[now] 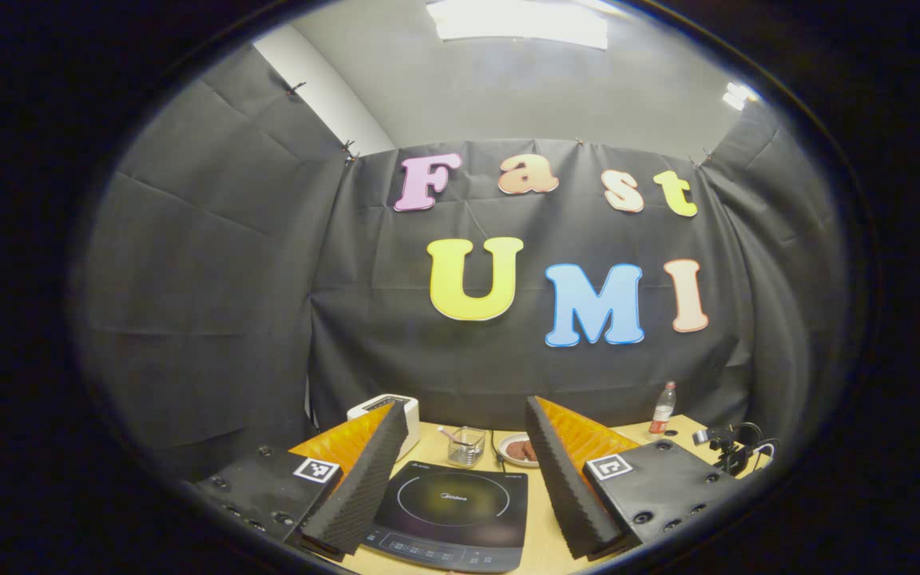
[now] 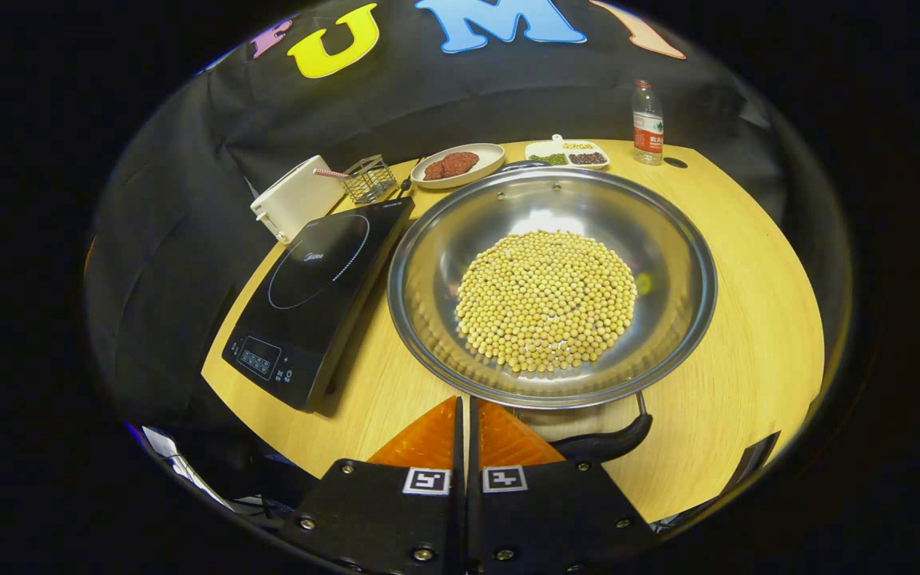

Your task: First push the handle of the pot to place it horizontally, then grasp the pot with both hands and set it on the induction cooktop.

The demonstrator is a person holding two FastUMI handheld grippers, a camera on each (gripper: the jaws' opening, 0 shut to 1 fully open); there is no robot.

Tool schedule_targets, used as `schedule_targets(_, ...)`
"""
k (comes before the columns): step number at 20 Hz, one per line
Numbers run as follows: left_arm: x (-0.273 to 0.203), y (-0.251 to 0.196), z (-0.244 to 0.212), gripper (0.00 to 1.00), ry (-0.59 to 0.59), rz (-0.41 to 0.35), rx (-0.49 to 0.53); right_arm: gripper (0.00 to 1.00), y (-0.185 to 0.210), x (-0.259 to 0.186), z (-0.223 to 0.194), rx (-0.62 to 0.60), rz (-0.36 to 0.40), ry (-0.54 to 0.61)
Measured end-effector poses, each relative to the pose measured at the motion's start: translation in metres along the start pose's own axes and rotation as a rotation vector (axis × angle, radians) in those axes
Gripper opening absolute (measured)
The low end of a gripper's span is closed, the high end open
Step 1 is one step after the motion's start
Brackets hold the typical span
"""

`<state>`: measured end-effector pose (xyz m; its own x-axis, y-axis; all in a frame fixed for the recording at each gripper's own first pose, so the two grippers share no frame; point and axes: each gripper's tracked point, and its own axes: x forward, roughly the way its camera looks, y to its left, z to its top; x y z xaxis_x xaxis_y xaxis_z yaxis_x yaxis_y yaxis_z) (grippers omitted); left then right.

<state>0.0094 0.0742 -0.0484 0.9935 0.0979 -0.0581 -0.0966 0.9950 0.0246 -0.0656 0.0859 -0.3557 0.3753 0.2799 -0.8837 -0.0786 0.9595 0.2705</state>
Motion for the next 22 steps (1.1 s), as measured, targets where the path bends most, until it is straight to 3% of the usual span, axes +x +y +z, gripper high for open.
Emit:
schedule_targets(18, 0.03, -0.107, -0.025, 0.99, 0.053, -0.092, -0.026, 0.01, -0.118, -0.026, 0.009, -0.064, -0.146, -0.022)
schedule_targets(22, 0.036, -0.127, -0.03, 0.94, 0.064, -0.087, -0.025, 0.01, -0.148, -0.03, 0.019, -0.104, -0.191, -0.042)
